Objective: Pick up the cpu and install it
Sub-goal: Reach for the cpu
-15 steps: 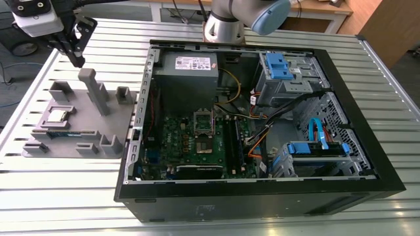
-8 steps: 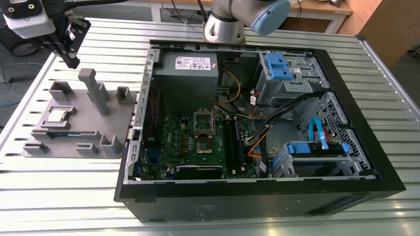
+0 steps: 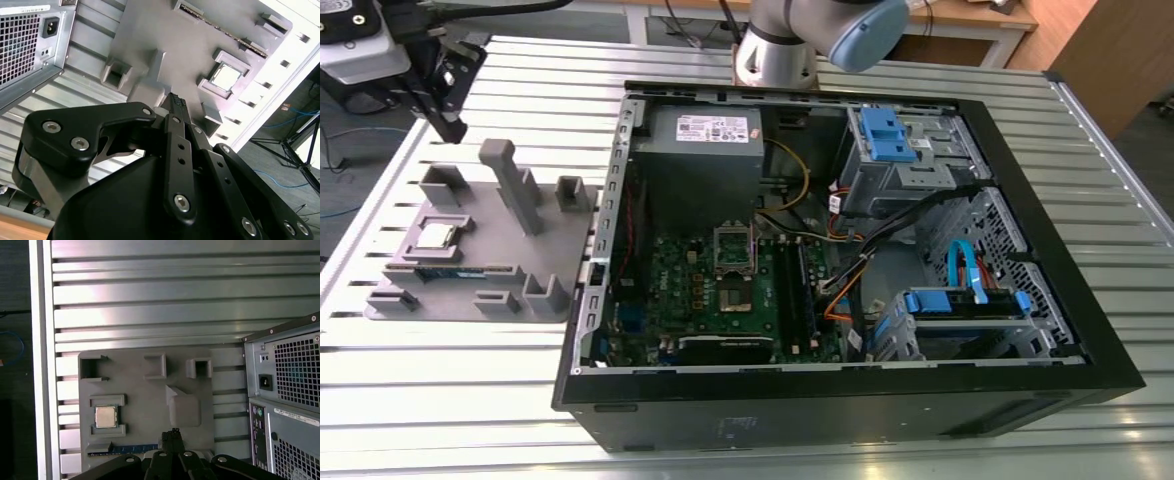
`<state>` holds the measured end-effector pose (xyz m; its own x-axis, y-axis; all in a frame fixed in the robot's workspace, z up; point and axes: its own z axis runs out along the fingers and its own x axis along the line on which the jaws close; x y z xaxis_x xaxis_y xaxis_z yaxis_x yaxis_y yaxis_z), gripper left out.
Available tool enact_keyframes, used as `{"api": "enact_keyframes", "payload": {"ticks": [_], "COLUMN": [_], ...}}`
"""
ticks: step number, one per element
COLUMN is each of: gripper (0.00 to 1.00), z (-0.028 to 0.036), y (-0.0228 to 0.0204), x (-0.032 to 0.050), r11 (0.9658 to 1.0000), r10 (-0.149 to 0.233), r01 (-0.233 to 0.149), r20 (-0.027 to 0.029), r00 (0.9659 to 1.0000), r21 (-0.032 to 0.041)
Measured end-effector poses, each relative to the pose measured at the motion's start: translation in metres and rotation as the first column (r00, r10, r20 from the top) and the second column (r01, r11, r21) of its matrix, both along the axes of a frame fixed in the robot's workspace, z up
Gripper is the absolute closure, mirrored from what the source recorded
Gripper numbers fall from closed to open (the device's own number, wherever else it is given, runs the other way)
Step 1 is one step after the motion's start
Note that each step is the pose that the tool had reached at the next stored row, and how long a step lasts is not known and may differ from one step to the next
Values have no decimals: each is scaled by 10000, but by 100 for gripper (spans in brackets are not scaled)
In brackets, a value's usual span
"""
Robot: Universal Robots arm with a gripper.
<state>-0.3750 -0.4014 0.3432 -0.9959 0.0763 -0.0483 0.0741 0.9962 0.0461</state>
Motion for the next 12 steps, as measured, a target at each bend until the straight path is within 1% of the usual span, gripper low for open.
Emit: {"api": "enact_keyframes", "payload": {"ticks": [12], "gripper": [89], "z": [-84], "y": [-5], "x": [-258], "r11": [10000], "r10": [0], "r01": [0], "r20": [0], "r00": [10000], "r21": [0]}}
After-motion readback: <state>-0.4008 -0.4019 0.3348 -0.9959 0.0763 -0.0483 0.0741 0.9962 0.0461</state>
